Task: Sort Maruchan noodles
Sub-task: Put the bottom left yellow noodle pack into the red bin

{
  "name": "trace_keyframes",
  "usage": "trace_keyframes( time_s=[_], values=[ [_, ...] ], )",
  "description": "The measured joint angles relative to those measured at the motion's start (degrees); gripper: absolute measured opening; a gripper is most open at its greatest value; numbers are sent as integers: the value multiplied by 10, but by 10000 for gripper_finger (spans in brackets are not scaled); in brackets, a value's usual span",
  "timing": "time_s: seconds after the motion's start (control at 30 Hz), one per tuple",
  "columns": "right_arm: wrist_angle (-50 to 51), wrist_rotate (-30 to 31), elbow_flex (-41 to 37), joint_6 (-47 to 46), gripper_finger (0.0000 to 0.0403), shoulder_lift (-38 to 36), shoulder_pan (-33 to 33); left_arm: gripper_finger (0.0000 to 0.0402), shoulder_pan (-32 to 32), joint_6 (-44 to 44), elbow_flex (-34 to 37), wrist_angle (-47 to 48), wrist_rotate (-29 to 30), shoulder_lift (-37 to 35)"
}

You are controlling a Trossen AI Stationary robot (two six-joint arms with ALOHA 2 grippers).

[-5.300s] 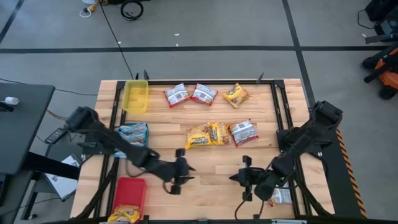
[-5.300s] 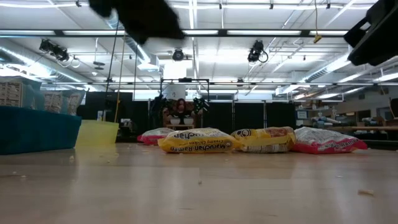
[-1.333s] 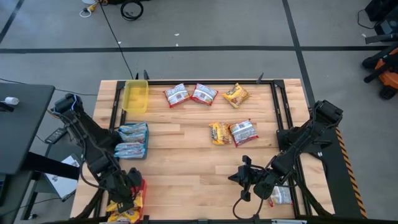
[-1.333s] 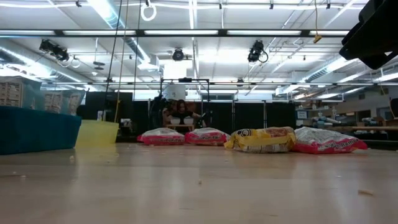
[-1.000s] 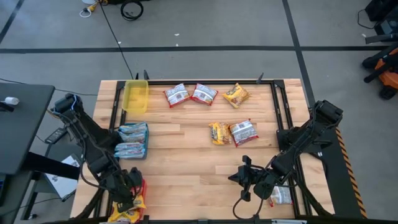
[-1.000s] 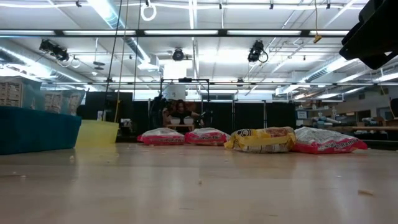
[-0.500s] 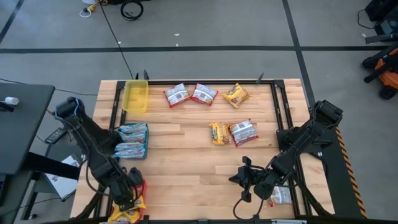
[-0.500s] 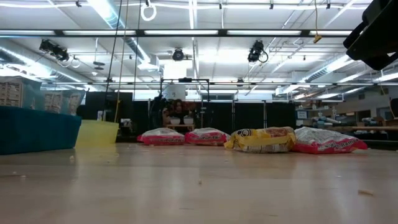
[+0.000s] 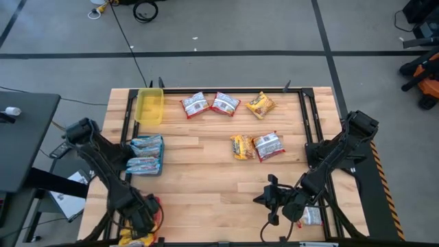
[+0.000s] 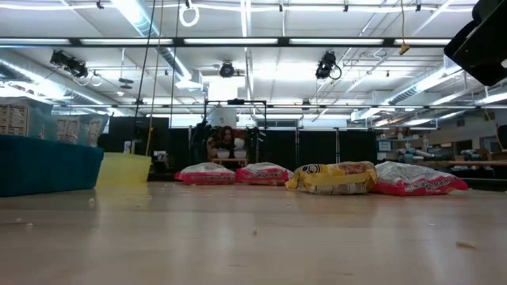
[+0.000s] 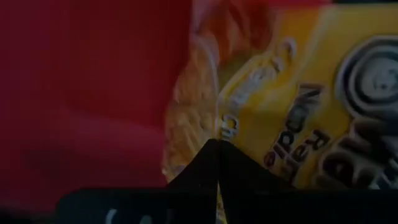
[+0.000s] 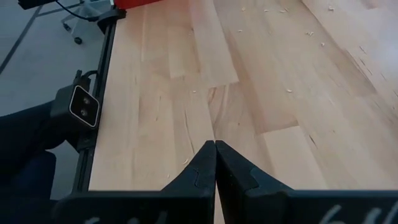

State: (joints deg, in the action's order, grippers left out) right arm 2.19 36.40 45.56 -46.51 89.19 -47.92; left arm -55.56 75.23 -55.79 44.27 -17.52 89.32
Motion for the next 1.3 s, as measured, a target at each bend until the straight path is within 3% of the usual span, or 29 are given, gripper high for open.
trace_keyframes(
  time_s=[0.13,0.27,0.43,0.67,0.73,0.87,0.97,1.3],
  values=[
    [0,0,0,0,11,0,0,7,22,-89,0,-29,25,33],
    [0,0,0,0,11,0,0,7,43,-140,0,-68,7,45],
    [0,0,0,1,11,0,0,7,58,-140,0,-42,-44,26],
    [0,0,0,1,11,0,0,7,75,-176,2,36,-27,11],
    [0,0,0,-1,11,0,0,7,88,-178,21,6,-44,13],
    [-1,0,0,-3,11,0,-6,7,102,-139,95,-145,-123,14],
    [-1,0,0,-3,11,0,-11,7,96,-70,133,-203,-190,10],
    [0,0,0,0,11,0,-15,7,59,0,141,-187,-197,-18]
  ],
)
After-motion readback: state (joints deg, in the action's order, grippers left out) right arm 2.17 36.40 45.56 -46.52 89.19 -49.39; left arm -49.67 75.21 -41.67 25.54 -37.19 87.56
